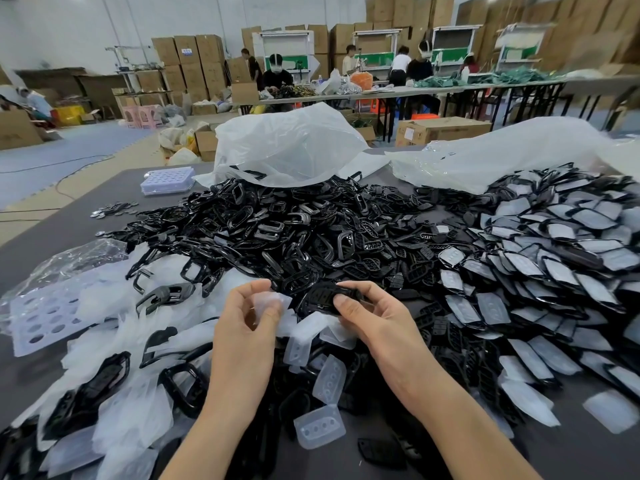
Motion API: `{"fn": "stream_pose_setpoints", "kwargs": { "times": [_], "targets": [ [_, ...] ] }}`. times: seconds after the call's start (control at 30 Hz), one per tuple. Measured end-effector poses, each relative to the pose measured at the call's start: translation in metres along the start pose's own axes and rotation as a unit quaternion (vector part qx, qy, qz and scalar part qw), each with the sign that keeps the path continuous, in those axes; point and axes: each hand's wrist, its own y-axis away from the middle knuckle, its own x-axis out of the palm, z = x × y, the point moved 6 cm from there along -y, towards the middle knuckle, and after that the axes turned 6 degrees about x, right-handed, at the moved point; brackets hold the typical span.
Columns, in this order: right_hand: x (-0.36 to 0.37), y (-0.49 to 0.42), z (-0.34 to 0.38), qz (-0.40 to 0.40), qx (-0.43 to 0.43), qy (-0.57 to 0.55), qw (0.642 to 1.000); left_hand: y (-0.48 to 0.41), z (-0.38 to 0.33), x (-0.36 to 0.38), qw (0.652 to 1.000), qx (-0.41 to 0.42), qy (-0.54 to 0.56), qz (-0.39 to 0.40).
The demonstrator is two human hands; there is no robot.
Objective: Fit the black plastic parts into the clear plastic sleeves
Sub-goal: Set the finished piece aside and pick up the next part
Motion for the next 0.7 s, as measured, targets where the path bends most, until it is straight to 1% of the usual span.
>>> {"fn": "stream_pose_setpoints", "kwargs": {
  "times": [0.13, 0.27, 0.4, 0.53, 0.63, 0.7],
  "targets": [
    [-0.003, 0.0, 0.003, -0.022, -0.012, 0.006, 1.0, -0.001, 0.0, -0.002, 1.0, -0.014, -0.009, -0.008],
    [0.002, 0.002, 0.006, 0.007, -0.021, -0.015, 1.0, -0.001, 0.0, -0.005, 0.999, -0.022, 0.019, -0.023],
    [0.012, 0.005, 0.005, 0.043, -0.03, -0.001, 0.999, 0.0, -0.005, 0.005, 0.998, -0.007, 0.056, 0.021],
    [0.018, 0.008, 0.004, 0.072, -0.033, -0.018, 0.997, 0.003, -0.006, 0.016, 0.997, 0.005, 0.04, 0.069],
    [0.017, 0.008, 0.008, 0.066, -0.038, -0.046, 0.996, 0.004, -0.006, 0.018, 0.993, -0.018, 0.085, 0.08],
    [0.015, 0.008, 0.011, 0.063, -0.045, -0.065, 0.995, 0.005, -0.009, 0.017, 0.992, -0.017, 0.097, 0.083]
  ]
}}
